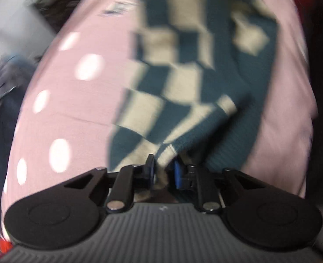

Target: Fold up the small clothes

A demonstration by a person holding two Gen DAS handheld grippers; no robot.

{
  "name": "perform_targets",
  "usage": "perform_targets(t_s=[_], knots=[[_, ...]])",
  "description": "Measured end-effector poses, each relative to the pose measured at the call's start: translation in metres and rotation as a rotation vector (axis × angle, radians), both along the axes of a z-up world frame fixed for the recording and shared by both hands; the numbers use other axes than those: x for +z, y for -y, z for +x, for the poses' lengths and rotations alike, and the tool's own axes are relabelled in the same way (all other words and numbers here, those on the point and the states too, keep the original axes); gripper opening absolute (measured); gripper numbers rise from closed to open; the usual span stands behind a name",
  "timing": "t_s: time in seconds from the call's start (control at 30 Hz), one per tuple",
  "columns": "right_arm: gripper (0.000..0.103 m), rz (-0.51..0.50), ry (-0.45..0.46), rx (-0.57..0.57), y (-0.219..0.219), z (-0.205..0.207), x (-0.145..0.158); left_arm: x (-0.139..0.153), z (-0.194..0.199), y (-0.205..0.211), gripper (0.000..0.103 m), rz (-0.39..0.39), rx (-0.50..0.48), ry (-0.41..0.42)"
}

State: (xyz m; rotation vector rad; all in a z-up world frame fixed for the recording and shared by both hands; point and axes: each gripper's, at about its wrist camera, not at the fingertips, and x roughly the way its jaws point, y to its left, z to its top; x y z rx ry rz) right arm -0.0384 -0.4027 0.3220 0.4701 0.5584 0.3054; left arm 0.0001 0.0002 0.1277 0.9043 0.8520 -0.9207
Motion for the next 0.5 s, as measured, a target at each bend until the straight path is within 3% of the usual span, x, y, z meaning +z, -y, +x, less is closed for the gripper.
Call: perform_targets(t_s=[0.13,0.17,0.23,0.3,0.37,0.43,0.47,0.5], knots=[[0.012,-0.035,-0.015,0.034,-0.004,0.025,-0.006,0.036,0.071,-0.023,0.016,-0.227,0.298,-0.033],[0.012,-0.049,-0.023,0.032,-0.005,0.036,-0.009,0.041,0.091,-0.027,0.000,-0.250,0.361,-0.001],[0.012,-0.093,-0.044,0.017,-0.005,0.068,-0.017,0.052,0.137,-0.039,0.000,-0.292,0.524,0.087],[0.012,-0.176,-0.074,-0.018,-0.003,0.110,-0.029,0.056,0.195,-0.058,0.001,-0.335,0.739,0.085],[0.012,-0.241,-0.119,-0.102,0.003,0.156,-0.050,0.058,0.231,-0.065,0.003,-0.333,0.823,0.118],[0.012,-0.326,-0.122,-0.166,0.005,0.194,-0.069,0.060,0.253,-0.066,0.020,-0.396,0.877,0.004],[0.013,-0.407,-0.111,-0.186,0.003,0.208,-0.080,0.060,0.256,-0.059,0.042,-0.430,0.858,-0.074],[0.015,-0.491,-0.131,-0.211,0.000,0.222,-0.093,0.058,0.253,-0.050,0.072,-0.448,0.813,-0.128]])
